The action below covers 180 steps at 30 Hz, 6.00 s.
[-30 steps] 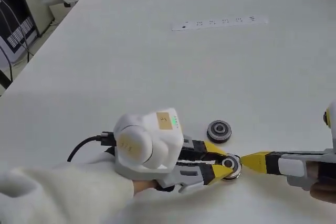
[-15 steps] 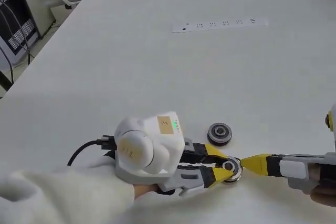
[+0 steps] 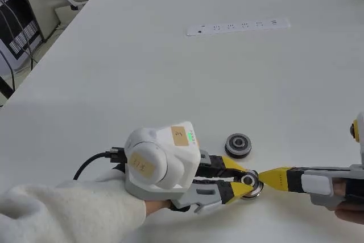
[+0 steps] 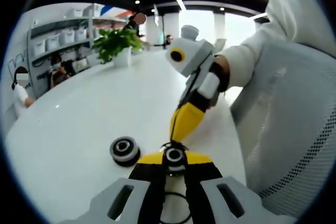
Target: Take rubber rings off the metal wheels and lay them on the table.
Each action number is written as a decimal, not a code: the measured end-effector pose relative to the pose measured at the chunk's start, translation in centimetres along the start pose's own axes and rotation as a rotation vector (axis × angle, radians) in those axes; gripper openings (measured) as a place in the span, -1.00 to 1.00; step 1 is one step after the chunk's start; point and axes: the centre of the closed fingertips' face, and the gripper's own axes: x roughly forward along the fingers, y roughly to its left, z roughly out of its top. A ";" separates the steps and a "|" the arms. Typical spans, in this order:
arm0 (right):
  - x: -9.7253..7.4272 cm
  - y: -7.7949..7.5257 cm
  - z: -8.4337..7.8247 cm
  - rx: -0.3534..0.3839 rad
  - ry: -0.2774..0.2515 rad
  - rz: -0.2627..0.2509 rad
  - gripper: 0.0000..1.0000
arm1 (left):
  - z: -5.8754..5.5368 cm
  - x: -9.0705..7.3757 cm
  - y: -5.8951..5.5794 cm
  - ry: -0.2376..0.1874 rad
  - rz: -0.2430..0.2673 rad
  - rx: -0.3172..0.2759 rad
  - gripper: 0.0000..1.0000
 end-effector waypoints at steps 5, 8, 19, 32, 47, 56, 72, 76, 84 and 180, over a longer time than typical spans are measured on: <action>0.1 0.2 0.0 -0.002 0.001 0.013 -1.00 | 0.0 0.0 0.0 0.000 0.000 0.001 -0.74; 0.2 0.3 0.0 -0.006 0.002 0.021 -1.00 | 0.0 0.0 0.0 0.000 0.000 0.001 -0.74; 0.4 0.9 0.0 -0.016 0.001 0.053 -1.00 | 0.0 0.1 0.0 -0.002 0.002 0.000 -0.74; 0.4 1.2 0.6 -0.043 -0.020 0.057 -1.00 | 0.1 0.1 0.0 -0.003 0.006 -0.003 -0.74; 0.1 0.4 0.3 -0.065 -0.003 -0.001 -1.00 | 0.2 0.1 -0.1 0.016 0.009 0.007 -0.71; -0.1 0.3 0.2 -0.072 0.008 -0.012 -1.00 | 1.4 -0.4 -0.4 0.007 0.004 0.038 -0.56; -1.7 1.4 1.5 -0.084 -0.051 -0.032 -1.00 | 3.7 -2.9 -0.7 -0.042 0.012 -0.005 -0.21; -2.1 1.7 1.9 -0.089 -0.067 -0.035 -1.00 | 4.1 -3.6 -0.2 -0.055 0.031 -0.012 -0.05; -2.7 2.5 2.6 -0.092 -0.093 -0.037 -1.00 | 5.4 -5.5 0.1 -0.108 0.051 -0.033 0.21; 4.8 4.4 2.1 -0.318 0.237 -0.022 -1.00 | 1.1 -12.5 1.2 -0.126 0.139 -0.161 1.00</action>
